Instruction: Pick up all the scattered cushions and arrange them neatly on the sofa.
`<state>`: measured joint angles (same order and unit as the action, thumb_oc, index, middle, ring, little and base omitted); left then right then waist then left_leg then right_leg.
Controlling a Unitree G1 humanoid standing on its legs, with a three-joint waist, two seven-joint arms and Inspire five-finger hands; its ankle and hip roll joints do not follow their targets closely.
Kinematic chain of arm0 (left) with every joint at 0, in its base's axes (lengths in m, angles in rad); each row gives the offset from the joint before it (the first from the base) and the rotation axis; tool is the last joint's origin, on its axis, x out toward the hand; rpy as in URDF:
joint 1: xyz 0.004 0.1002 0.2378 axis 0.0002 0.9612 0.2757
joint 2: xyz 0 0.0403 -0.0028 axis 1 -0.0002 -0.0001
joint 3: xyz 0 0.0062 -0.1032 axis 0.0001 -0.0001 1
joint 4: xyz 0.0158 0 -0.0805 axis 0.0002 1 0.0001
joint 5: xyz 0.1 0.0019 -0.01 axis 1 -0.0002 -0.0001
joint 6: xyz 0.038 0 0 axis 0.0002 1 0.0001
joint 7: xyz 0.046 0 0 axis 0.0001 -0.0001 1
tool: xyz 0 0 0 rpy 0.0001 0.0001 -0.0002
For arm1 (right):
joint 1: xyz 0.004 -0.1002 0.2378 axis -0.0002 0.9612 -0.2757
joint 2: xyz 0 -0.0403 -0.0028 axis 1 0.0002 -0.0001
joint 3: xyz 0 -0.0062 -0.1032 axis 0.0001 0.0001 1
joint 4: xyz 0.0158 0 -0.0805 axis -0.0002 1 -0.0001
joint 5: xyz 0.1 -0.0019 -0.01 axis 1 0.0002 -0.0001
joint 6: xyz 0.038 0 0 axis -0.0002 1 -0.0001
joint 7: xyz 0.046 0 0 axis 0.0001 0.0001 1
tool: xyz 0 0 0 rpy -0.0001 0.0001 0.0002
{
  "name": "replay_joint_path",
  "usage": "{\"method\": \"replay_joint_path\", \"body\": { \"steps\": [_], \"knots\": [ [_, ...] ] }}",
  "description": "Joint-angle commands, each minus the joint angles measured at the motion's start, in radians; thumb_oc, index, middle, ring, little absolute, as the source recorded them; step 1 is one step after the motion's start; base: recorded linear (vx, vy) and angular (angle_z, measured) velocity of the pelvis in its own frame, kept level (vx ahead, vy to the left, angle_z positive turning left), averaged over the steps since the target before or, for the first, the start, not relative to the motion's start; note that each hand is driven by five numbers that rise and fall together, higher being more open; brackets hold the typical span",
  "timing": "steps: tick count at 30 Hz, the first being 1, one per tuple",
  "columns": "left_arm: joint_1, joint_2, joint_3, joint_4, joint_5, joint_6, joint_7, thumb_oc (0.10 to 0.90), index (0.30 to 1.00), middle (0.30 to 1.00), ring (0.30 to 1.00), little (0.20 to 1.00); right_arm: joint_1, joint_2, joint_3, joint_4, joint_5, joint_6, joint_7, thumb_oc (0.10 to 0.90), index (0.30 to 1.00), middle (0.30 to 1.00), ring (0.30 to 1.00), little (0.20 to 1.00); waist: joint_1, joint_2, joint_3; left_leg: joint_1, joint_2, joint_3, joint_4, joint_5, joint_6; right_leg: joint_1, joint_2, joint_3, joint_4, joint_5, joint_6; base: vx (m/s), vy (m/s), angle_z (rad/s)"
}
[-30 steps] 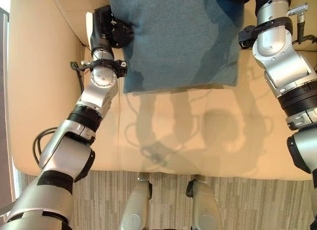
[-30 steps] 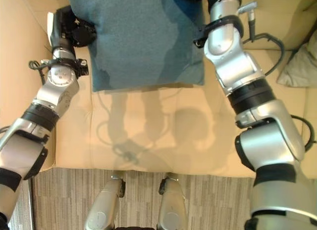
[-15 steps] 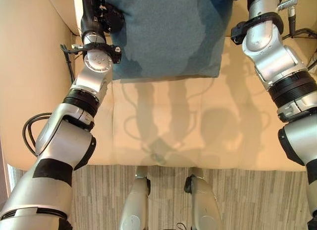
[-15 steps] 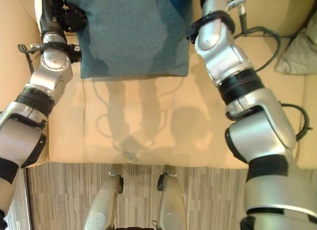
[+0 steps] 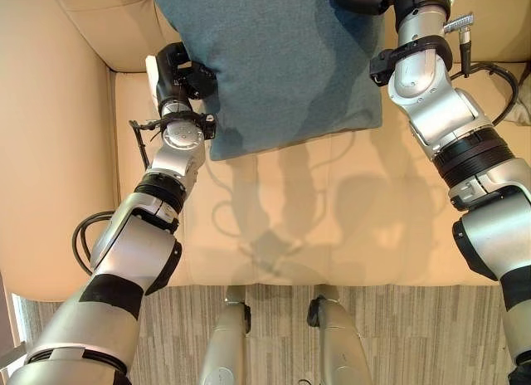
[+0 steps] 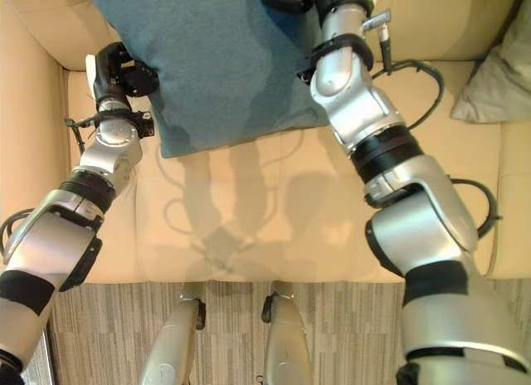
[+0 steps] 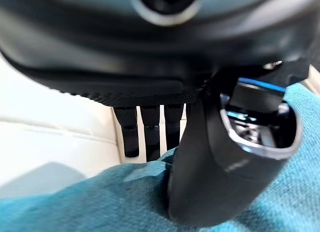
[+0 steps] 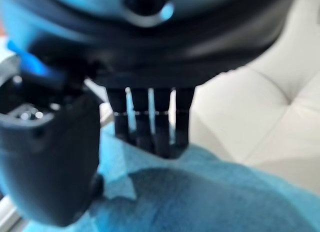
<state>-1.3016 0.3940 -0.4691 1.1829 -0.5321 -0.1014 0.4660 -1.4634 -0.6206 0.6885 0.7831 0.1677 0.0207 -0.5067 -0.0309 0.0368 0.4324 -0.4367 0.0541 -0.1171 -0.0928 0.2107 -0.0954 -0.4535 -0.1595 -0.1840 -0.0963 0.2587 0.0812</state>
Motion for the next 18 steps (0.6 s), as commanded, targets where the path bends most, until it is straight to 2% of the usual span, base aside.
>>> {"method": "replay_joint_path", "body": {
  "steps": [1, 3, 4, 9, 11, 13, 15, 16, 17, 18],
  "knots": [
    [-0.031, -0.013, -0.014, 0.069, 0.108, -0.003, 0.030, 0.800, 0.900, 0.900, 0.900, 0.900, 0.035, 0.061, -0.038, 0.027, 0.013, -0.064, -0.036, 0.800, 0.900, 0.900, 0.900, 0.900, 0.003, 0.000, -0.160, 0.052, 0.026, -0.022, 0.006, -0.120, -0.049, 0.076, -0.064, 0.023, 0.009, -0.120, 0.114, 0.00, 0.000, 0.00],
    [-0.028, -0.007, 0.004, 0.060, 0.077, -0.014, 0.039, 0.800, 0.900, 0.900, 0.900, 0.900, 0.047, 0.064, -0.048, 0.014, 0.024, -0.057, -0.042, 0.800, 0.900, 0.900, 0.900, 0.900, 0.003, 0.000, -0.158, 0.057, 0.026, -0.022, 0.006, -0.122, -0.048, 0.081, -0.064, 0.022, 0.009, -0.123, 0.113, 0.00, 0.000, 0.00],
    [-0.023, 0.016, 0.052, 0.014, -0.011, -0.033, 0.041, 0.800, 0.900, 0.900, 0.900, 0.900, 0.086, 0.057, -0.083, -0.019, 0.056, -0.042, -0.052, 0.800, 0.900, 0.900, 0.900, 0.900, 0.005, 0.005, -0.157, 0.068, 0.023, -0.023, 0.006, -0.128, -0.046, 0.093, -0.065, 0.020, 0.009, -0.126, 0.112, 0.02, -0.020, -0.03],
    [0.002, 0.079, 0.089, -0.092, 0.008, -0.038, 0.083, 0.800, 0.900, 0.900, 0.900, 0.900, 0.170, 0.000, -0.140, -0.145, 0.055, -0.038, -0.060, 0.800, 0.900, 0.900, 0.900, 0.900, 0.008, 0.008, -0.162, 0.095, 0.015, -0.022, 0.006, -0.132, -0.038, 0.122, -0.074, 0.020, 0.009, -0.130, 0.111, 0.01, -0.006, -0.02],
    [0.042, 0.106, 0.124, -0.170, 0.027, -0.042, 0.104, 0.800, 0.900, 0.900, 0.900, 0.900, 0.245, -0.029, -0.198, -0.224, 0.045, -0.037, -0.067, 0.800, 0.900, 0.900, 0.900, 0.900, 0.009, 0.010, -0.165, 0.113, 0.014, -0.021, 0.006, -0.140, -0.036, 0.142, -0.076, 0.017, 0.009, -0.137, 0.110, 0.02, -0.008, 0.01],
    [0.116, 0.124, 0.165, -0.275, 0.059, -0.043, 0.126, 0.800, 0.900, 0.900, 0.900, 0.900, 0.354, -0.042, -0.279, -0.319, 0.026, -0.040, -0.076, 0.800, 0.900, 0.900, 0.900, 0.900, 0.009, 0.012, -0.175, 0.129, 0.011, -0.021, 0.006, -0.149, -0.032, 0.160, -0.078, 0.014, 0.009, -0.143, 0.109, 0.06, -0.005, 0.08],
    [0.362, 0.106, 0.300, -0.465, 0.122, -0.044, 0.144, 0.800, 0.900, 0.900, 0.900, 0.900, 0.635, -0.026, -0.490, -0.490, 0.011, -0.072, -0.074, 0.800, 0.900, 0.900, 0.900, 0.900, 0.005, 0.013, -0.198, 0.176, 0.010, -0.018, 0.006, -0.170, -0.022, 0.212, -0.082, 0.007, 0.009, -0.160, 0.107, 0.14, 0.003, 0.07],
    [0.450, 0.101, 0.338, -0.534, 0.173, -0.036, 0.154, 0.800, 0.900, 0.900, 0.900, 0.900, 0.733, -0.004, -0.550, -0.553, 0.013, -0.091, -0.062, 0.800, 0.900, 0.900, 0.900, 0.900, 0.004, 0.011, -0.206, 0.190, 0.012, -0.016, 0.006, -0.177, -0.019, 0.227, -0.081, 0.005, 0.009, -0.165, 0.107, 0.09, 0.007, 0.03],
    [0.468, 0.098, 0.338, -0.549, 0.179, -0.030, 0.156, 0.800, 0.900, 0.900, 0.900, 0.900, 0.754, -0.001, -0.557, -0.568, 0.010, -0.087, -0.060, 0.800, 0.900, 0.900, 0.900, 0.900, 0.005, 0.009, -0.212, 0.194, 0.012, -0.016, 0.006, -0.178, -0.019, 0.231, -0.081, 0.005, 0.009, -0.166, 0.107, 0.07, 0.013, 0.02],
    [0.580, 0.083, 0.382, -0.645, 0.222, -0.031, 0.161, 0.800, 0.900, 0.900, 0.900, 0.900, 0.859, 0.016, -0.609, -0.626, -0.008, -0.102, -0.037, 0.800, 0.900, 0.900, 0.900, 0.900, 0.006, 0.006, -0.222, 0.211, 0.012, -0.014, 0.006, -0.185, -0.017, 0.248, -0.082, 0.002, 0.009, -0.171, 0.107, 0.11, 0.022, -0.04]
  ]
}}
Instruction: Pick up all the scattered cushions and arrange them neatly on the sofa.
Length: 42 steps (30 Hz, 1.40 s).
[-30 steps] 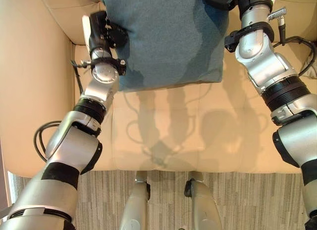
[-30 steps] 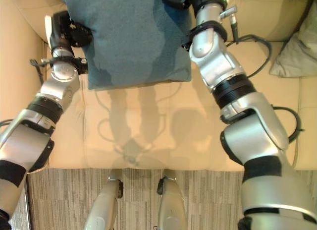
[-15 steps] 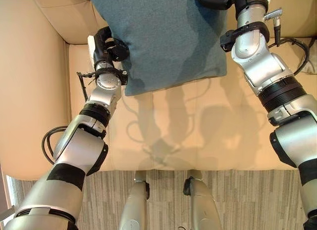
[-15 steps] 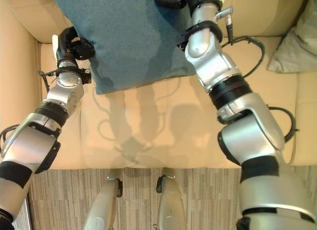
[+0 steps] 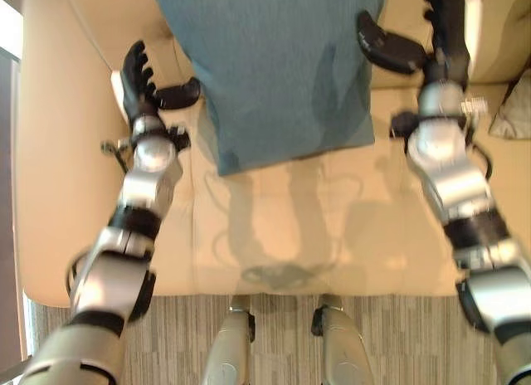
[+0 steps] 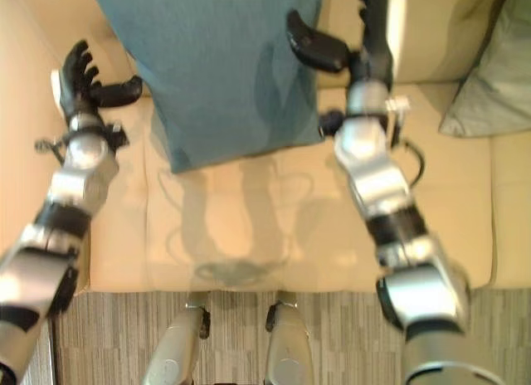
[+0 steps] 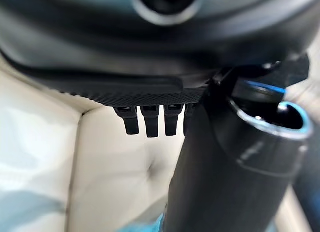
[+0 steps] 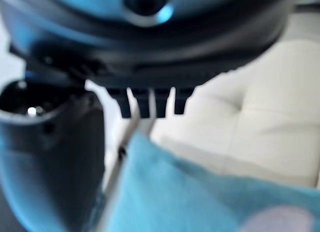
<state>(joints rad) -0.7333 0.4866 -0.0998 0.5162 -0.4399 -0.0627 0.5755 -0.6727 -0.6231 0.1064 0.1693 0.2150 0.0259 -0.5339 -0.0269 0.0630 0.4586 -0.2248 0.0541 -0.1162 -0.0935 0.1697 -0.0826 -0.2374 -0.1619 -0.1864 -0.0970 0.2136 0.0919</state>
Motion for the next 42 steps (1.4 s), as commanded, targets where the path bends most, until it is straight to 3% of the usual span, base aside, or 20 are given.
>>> {"method": "replay_joint_path", "body": {
  "steps": [1, 3, 5, 9, 11, 12, 15, 18, 19, 21, 22, 23, 24, 26, 31, 33, 35, 36, 39, 42],
  "knots": [
    [0.197, -0.039, 0.087, -0.105, 0.150, -0.085, 0.020, 0.800, 0.900, 0.900, 0.900, 0.900, 0.236, 0.031, -0.119, -0.076, -0.060, -0.135, 0.070, 0.800, 0.900, 0.900, 0.900, 0.900, -0.001, -0.028, -0.266, 0.026, 0.013, -0.011, 0.006, -0.156, -0.024, 0.062, -0.081, 0.000, 0.010, -0.136, 0.096, 0.16, 0.033, -0.06],
    [0.316, -0.050, 0.120, -0.179, 0.155, -0.089, -0.011, 0.800, 0.900, 0.900, 0.900, 0.900, 0.336, 0.045, -0.167, -0.124, -0.068, -0.144, 0.118, 0.800, 0.900, 0.900, 0.900, 0.900, 0.000, -0.033, -0.285, 0.048, 0.014, -0.010, 0.006, -0.164, -0.020, 0.084, -0.084, -0.004, 0.010, -0.142, 0.097, 0.13, 0.049, -0.02],
    [0.580, -0.052, 0.191, -0.279, 0.123, -0.115, -0.139, 0.800, 0.900, 0.900, 0.900, 0.900, 0.543, 0.059, -0.307, -0.097, -0.066, -0.154, 0.197, 0.800, 0.900, 0.900, 0.900, 0.900, -0.002, -0.041, -0.309, 0.108, 0.011, -0.011, 0.028, -0.201, 0.000, 0.141, -0.096, -0.004, 0.029, -0.160, 0.100, 0.10, 0.136, -0.02],
    [0.753, -0.075, 0.231, -0.296, 0.154, -0.108, -0.216, 0.800, 0.900, 0.900, 0.900, 0.900, 0.675, 0.124, -0.410, -0.041, -0.081, -0.149, 0.209, 0.800, 0.900, 0.900, 0.900, 0.900, -0.007, -0.051, -0.306, 0.136, -0.012, 0.002, 0.133, -0.272, 0.029, 0.170, -0.121, 0.007, 0.099, -0.177, 0.109, -0.02, 0.144, -0.12],
    [0.823, -0.109, 0.217, -0.249, 0.093, -0.116, -0.273, 0.800, 0.900, 0.900, 0.900, 0.900, 0.699, 0.175, -0.438, 0.020, -0.027, -0.150, 0.199, 0.800, 0.900, 0.900, 0.900, 0.900, -0.013, -0.054, -0.291, 0.163, -0.025, 0.035, 0.152, -0.296, 0.043, 0.170, -0.132, 0.025, 0.092, -0.129, 0.125, -0.17, 0.211, -0.32],
    [0.873, -0.163, 0.239, -0.191, 0.012, -0.120, -0.322, 0.800, 0.900, 0.900, 0.900, 0.900, 0.718, 0.227, -0.447, 0.072, -0.005, -0.145, 0.201, 0.800, 0.900, 0.900, 0.900, 0.900, -0.017, -0.061, -0.293, 0.181, -0.034, 0.079, 0.129, -0.299, 0.053, 0.146, -0.142, 0.033, 0.064, -0.022, 0.155, -0.16, 0.083, -0.59],
    [0.850, -0.192, 0.199, -0.051, 0.034, -0.097, -0.310, 0.800, 0.900, 0.900, 0.900, 0.900, 0.730, 0.292, -0.436, 0.118, 0.048, -0.158, 0.200, 0.800, 0.900, 0.900, 0.900, 0.900, -0.018, -0.059, -0.289, 0.171, -0.022, 0.117, 0.119, -0.273, 0.057, 0.099, -0.136, 0.028, 0.046, 0.025, 0.170, -0.26, 0.028, -0.73],
    [0.872, -0.240, 0.142, 0.075, -0.027, -0.070, -0.345, 0.800, 0.900, 0.900, 0.900, 0.900, 0.740, 0.355, -0.414, 0.206, 0.104, -0.157, 0.172, 0.800, 0.900, 0.900, 0.900, 0.900, -0.007, -0.044, -0.271, 0.137, -0.004, 0.140, 0.121, -0.227, 0.067, 0.148, -0.111, 0.033, 0.179, -0.099, 0.132, -0.47, -0.045, -0.55],
    [0.877, -0.250, 0.114, 0.169, 0.006, -0.050, -0.344, 0.800, 0.900, 0.900, 0.900, 0.900, 0.761, 0.374, -0.394, 0.232, 0.094, -0.152, 0.170, 0.800, 0.900, 0.900, 0.900, 0.900, 0.012, -0.042, -0.286, 0.118, 0.003, 0.140, 0.119, -0.204, 0.072, 0.204, -0.096, 0.060, 0.304, -0.171, 0.120, -0.36, -0.142, -0.23],
    [0.869, -0.261, 0.094, 0.236, 0.026, -0.037, -0.341, 0.800, 0.900, 0.900, 0.900, 0.900, 0.774, 0.379, -0.380, 0.249, 0.080, -0.151, 0.165, 0.800, 0.900, 0.900, 0.900, 0.900, 0.019, -0.049, -0.299, 0.091, 0.002, 0.132, 0.127, -0.188, 0.074, 0.222, -0.078, 0.107, 0.386, -0.181, 0.123, -0.33, -0.194, -0.10],
    [0.852, -0.278, 0.080, 0.321, 0.047, -0.015, -0.328, 0.800, 0.900, 0.900, 0.900, 0.900, 0.795, 0.402, -0.357, 0.251, 0.088, -0.153, 0.160, 0.800, 0.900, 0.900, 0.900, 0.900, 0.021, -0.060, -0.308, 0.058, -0.001, 0.106, 0.148, -0.174, 0.069, 0.263, -0.034, 0.194, 0.455, -0.203, 0.117, -0.30, -0.297, 0.06],
    [0.845, -0.281, 0.066, 0.367, 0.084, -0.002, -0.312, 0.800, 0.900, 0.900, 0.900, 0.900, 0.798, 0.404, -0.344, 0.254, 0.095, -0.161, 0.146, 0.800, 0.900, 0.900, 0.900, 0.900, 0.017, -0.067, -0.307, 0.029, -0.004, 0.089, 0.163, -0.160, 0.064, 0.288, -0.002, 0.256, 0.453, -0.228, 0.105, -0.41, -0.402, 0.22],
    [0.841, -0.281, 0.055, 0.367, 0.103, -0.001, -0.298, 0.800, 0.900, 0.900, 0.900, 0.900, 0.803, 0.407, -0.321, 0.243, 0.092, -0.161, 0.144, 0.800, 0.900, 0.900, 0.900, 0.900, 0.024, -0.071, -0.300, -0.003, 0.006, 0.074, 0.178, -0.134, 0.057, 0.309, 0.028, 0.282, 0.415, -0.324, 0.064, -0.34, -0.329, 0.31],
    [0.806, -0.305, 0.069, 0.461, 0.079, 0.000, -0.274, 0.800, 0.900, 0.900, 0.900, 0.900, 0.778, 0.396, -0.270, 0.257, 0.088, -0.166, 0.156, 0.800, 0.900, 0.900, 0.900, 0.900, 0.023, -0.064, -0.282, -0.051, 0.038, 0.057, 0.167, -0.065, 0.030, 0.285, 0.080, 0.276, 0.401, -0.444, 0.003, -0.31, -0.283, 0.26],
    [0.775, -0.343, 0.106, 0.558, 0.011, -0.002, -0.262, 0.800, 0.900, 0.900, 0.900, 0.900, 0.792, 0.347, -0.218, 0.257, 0.033, -0.158, 0.160, 0.800, 0.900, 0.900, 0.900, 0.900, 0.012, -0.045, -0.249, -0.087, 0.108, 0.040, 0.028, 0.022, -0.009, 0.251, 0.148, 0.237, 0.346, -0.494, -0.041, -0.43, -0.327, 0.22],
    [0.770, -0.371, 0.137, 0.669, 0.001, 0.009, -0.268, 0.800, 0.900, 0.900, 0.900, 0.900, 0.813, 0.355, -0.209, 0.298, 0.042, -0.158, 0.161, 0.800, 0.900, 0.900, 0.900, 0.900, -0.006, -0.074, -0.232, -0.058, 0.078, 0.065, 0.069, -0.048, 0.008, 0.230, 0.128, 0.203, 0.316, -0.432, -0.039, -0.49, -0.209, 0.28],
    [0.777, -0.372, 0.140, 0.689, 0.010, 0.015, -0.270, 0.800, 0.900, 0.900, 0.900, 0.900, 0.827, 0.361, -0.210, 0.314, 0.046, -0.158, 0.163, 0.800, 0.900, 0.900, 0.900, 0.900, -0.015, -0.074, -0.239, -0.043, 0.071, 0.076, 0.119, -0.070, 0.015, 0.219, 0.123, 0.186, 0.300, -0.406, -0.036, -0.39, -0.147, 0.26],
    [0.788, -0.368, 0.134, 0.691, 0.040, 0.019, -0.271, 0.800, 0.900, 0.900, 0.900, 0.900, 0.839, 0.370, -0.205, 0.360, 0.053, -0.159, 0.168, 0.800, 0.900, 0.900, 0.900, 0.900, -0.029, -0.088, -0.255, 0.004, 0.040, 0.122, 0.235, -0.161, 0.031, 0.199, 0.102, 0.151, 0.266, -0.376, -0.033, -0.37, -0.135, 0.28],
    [0.792, -0.348, 0.124, 0.720, 0.108, 0.028, -0.286, 0.800, 0.900, 0.900, 0.900, 0.900, 0.808, 0.359, -0.172, 0.495, 0.042, -0.152, 0.186, 0.800, 0.900, 0.900, 0.900, 0.900, -0.032, -0.096, -0.282, 0.093, -0.016, 0.093, 0.357, -0.275, 0.047, 0.178, 0.095, 0.123, 0.232, -0.344, -0.041, -0.28, -0.112, 0.37],
    [0.793, -0.335, 0.111, 0.758, 0.173, 0.042, -0.277, 0.800, 0.900, 0.900, 0.900, 0.900, 0.766, 0.351, -0.147, 0.611, 0.030, -0.140, 0.201, 0.800, 0.900, 0.900, 0.900, 0.900, -0.034, -0.093, -0.299, 0.150, -0.034, 0.073, 0.356, -0.307, 0.055, 0.169, 0.101, 0.114, 0.223, -0.327, -0.042, -0.11, 0.011, 0.45]
  ]
}}
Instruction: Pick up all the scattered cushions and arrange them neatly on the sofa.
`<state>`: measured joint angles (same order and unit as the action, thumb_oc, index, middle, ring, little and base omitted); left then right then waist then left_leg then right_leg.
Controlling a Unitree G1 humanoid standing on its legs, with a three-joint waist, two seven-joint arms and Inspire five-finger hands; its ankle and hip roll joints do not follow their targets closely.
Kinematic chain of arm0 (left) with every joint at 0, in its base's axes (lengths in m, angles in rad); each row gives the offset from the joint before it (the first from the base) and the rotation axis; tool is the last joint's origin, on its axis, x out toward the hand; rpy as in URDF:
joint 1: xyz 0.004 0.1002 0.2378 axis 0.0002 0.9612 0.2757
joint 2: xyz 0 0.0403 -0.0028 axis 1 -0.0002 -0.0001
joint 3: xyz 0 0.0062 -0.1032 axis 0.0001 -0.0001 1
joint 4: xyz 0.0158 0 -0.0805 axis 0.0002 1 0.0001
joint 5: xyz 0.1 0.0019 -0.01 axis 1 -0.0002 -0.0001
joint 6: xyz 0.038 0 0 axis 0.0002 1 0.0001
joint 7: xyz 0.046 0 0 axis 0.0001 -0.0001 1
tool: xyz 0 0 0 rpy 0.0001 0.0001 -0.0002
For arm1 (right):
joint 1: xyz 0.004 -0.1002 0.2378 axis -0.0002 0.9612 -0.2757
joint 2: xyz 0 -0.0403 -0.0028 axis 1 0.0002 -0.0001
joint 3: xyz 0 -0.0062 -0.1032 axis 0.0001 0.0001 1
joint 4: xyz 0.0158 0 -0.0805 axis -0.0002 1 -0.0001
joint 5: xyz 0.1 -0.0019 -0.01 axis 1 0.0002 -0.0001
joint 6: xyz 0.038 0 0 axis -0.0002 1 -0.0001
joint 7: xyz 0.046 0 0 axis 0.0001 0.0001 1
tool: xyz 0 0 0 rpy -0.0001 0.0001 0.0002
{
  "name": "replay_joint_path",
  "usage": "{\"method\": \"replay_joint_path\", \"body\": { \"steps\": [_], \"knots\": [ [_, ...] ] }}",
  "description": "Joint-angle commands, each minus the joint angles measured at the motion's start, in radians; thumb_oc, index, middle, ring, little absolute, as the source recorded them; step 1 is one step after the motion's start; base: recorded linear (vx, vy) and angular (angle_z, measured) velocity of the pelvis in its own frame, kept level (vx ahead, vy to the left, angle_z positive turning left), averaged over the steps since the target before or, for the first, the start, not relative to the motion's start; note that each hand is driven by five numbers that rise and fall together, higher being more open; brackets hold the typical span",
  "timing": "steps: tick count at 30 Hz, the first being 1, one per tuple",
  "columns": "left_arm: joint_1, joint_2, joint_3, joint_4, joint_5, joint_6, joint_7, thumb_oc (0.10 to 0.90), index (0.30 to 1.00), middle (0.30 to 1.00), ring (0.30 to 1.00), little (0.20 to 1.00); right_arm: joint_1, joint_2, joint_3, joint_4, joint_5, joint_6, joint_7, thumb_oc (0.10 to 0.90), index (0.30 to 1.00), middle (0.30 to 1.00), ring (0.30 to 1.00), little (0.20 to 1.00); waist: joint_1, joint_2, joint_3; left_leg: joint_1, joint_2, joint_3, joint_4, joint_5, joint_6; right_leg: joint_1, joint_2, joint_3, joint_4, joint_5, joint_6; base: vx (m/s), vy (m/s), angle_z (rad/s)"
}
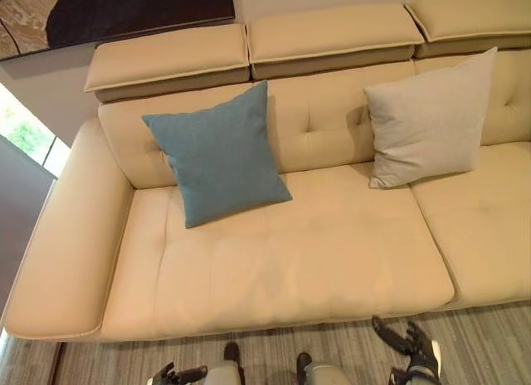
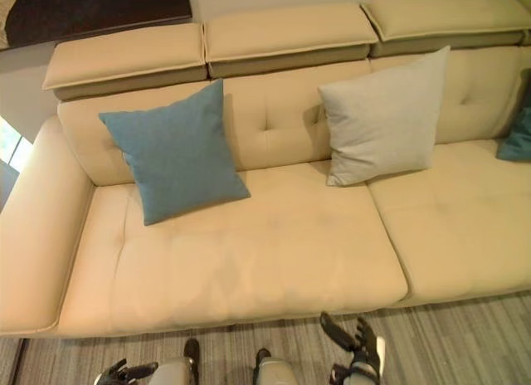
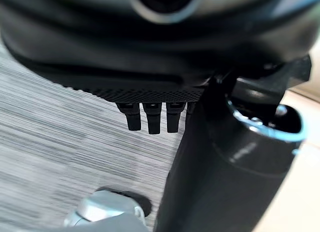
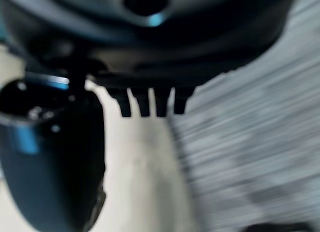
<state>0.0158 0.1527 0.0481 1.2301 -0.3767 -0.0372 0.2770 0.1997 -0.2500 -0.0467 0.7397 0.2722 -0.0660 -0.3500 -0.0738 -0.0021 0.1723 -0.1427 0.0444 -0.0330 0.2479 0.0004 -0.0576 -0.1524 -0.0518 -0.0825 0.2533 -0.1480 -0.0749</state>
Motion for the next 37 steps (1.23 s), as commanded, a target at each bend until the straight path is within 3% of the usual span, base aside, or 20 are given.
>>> {"method": "replay_joint_path", "body": {
  "steps": [1, 4, 11, 21, 23, 25, 26, 30, 32, 33, 37],
  "knots": [
    [0.043, 0.006, -0.050, 0.079, 0.169, 0.033, 0.031, 0.800, 0.900, 0.900, 0.900, 0.900, -0.137, -0.018, 0.019, 0.143, -0.031, -0.037, 0.027, 0.800, 0.900, 0.900, 0.900, 0.900, 0.007, -0.014, -0.040, 0.135, -0.024, -0.009, -0.067, -0.158, 0.032, 0.077, 0.000, -0.008, -0.142, 0.043, 0.129, -0.19, 0.084, 0.45],
    [0.034, 0.002, -0.072, 0.099, 0.208, 0.044, 0.039, 0.800, 0.900, 0.900, 0.900, 0.900, -0.185, -0.005, 0.031, 0.315, -0.031, -0.020, 0.038, 0.800, 0.900, 0.900, 0.900, 0.900, 0.010, -0.001, -0.057, 0.146, -0.037, -0.019, -0.155, -0.149, 0.032, 0.089, -0.005, -0.038, -0.168, 0.059, 0.135, -0.08, 0.104, 0.64],
    [0.010, -0.002, -0.098, 0.110, 0.230, 0.038, 0.036, 0.800, 0.900, 0.900, 0.900, 0.900, -0.207, 0.010, 0.099, 0.544, -0.146, 0.046, 0.069, 0.800, 0.900, 0.900, 0.900, 0.900, 0.034, -0.012, -0.049, 0.166, -0.070, -0.035, -0.207, -0.135, 0.054, 0.122, -0.031, -0.056, -0.200, 0.101, 0.157, -0.07, 0.130, 0.20],
    [-0.042, 0.014, -0.178, 0.084, 0.310, 0.034, 0.017, 0.800, 0.900, 0.900, 0.900, 0.900, -0.221, 0.012, 0.126, 0.537, -0.170, 0.056, 0.097, 0.800, 0.900, 0.900, 0.900, 0.900, 0.036, -0.034, -0.026, 0.163, -0.102, -0.033, -0.217, -0.125, 0.093, 0.081, -0.070, -0.047, -0.133, 0.123, 0.190, -0.08, 0.141, -0.03],
    [-0.061, 0.023, -0.193, 0.066, 0.322, 0.034, -0.001, 0.800, 0.900, 0.900, 0.900, 0.900, -0.245, -0.021, 0.120, 0.558, -0.173, 0.076, 0.127, 0.800, 0.900, 0.900, 0.900, 0.900, 0.038, -0.042, -0.015, 0.163, -0.104, -0.023, -0.222, -0.122, 0.099, 0.067, -0.079, -0.051, -0.117, 0.133, 0.202, -0.08, 0.089, -0.11],
    [-0.067, 0.052, -0.174, 0.057, 0.300, 0.024, -0.027, 0.800, 0.900, 0.900, 0.900, 0.900, -0.257, -0.050, 0.113, 0.570, -0.182, 0.079, 0.135, 0.800, 0.900, 0.900, 0.900, 0.900, 0.042, -0.048, -0.001, 0.163, -0.100, -0.016, -0.225, -0.116, 0.102, 0.044, -0.088, -0.066, -0.077, 0.145, 0.211, -0.11, 0.059, -0.17],
    [-0.077, 0.073, -0.172, 0.046, 0.293, 0.024, -0.043, 0.800, 0.900, 0.900, 0.900, 0.900, -0.280, -0.070, 0.106, 0.572, -0.186, 0.088, 0.141, 0.800, 0.900, 0.900, 0.900, 0.900, 0.049, -0.044, 0.015, 0.157, -0.091, -0.004, -0.223, -0.109, 0.106, 0.022, -0.107, -0.105, -0.039, 0.164, 0.223, -0.17, 0.069, -0.06],
    [-0.081, 0.108, -0.164, 0.052, 0.313, 0.026, -0.060, 0.800, 0.900, 0.900, 0.900, 0.900, -0.292, -0.090, 0.115, 0.601, -0.221, 0.095, 0.166, 0.800, 0.900, 0.900, 0.900, 0.900, 0.066, -0.032, 0.014, 0.145, -0.076, 0.005, -0.224, -0.099, 0.108, 0.060, -0.131, -0.133, 0.010, 0.122, 0.213, -0.11, 0.011, -0.15],
    [-0.083, 0.117, -0.160, 0.057, 0.315, 0.024, -0.068, 0.800, 0.900, 0.900, 0.900, 0.900, -0.294, -0.098, 0.114, 0.615, -0.230, 0.097, 0.171, 0.800, 0.900, 0.900, 0.900, 0.900, 0.074, -0.038, 0.002, 0.135, -0.079, 0.007, -0.223, -0.093, 0.107, 0.098, -0.127, -0.125, -0.006, 0.108, 0.215, -0.07, -0.056, -0.06],
    [-0.072, 0.126, -0.148, 0.063, 0.305, 0.020, -0.079, 0.800, 0.900, 0.900, 0.900, 0.900, -0.291, -0.111, 0.107, 0.629, -0.232, 0.100, 0.184, 0.800, 0.900, 0.900, 0.900, 0.900, 0.091, -0.058, -0.023, 0.126, -0.090, 0.012, -0.235, -0.084, 0.102, 0.145, -0.111, -0.101, -0.081, 0.094, 0.213, -0.03, -0.080, -0.14],
    [-0.052, 0.125, -0.127, 0.088, 0.309, 0.025, -0.086, 0.800, 0.900, 0.900, 0.900, 0.900, -0.303, -0.137, 0.118, 0.637, -0.254, 0.105, 0.196, 0.800, 0.900, 0.900, 0.900, 0.900, 0.098, -0.068, -0.058, 0.122, -0.085, 0.020, -0.272, -0.057, 0.091, 0.157, -0.091, -0.084, -0.175, 0.103, 0.215, -0.02, -0.082, -0.16]
  ]
}}
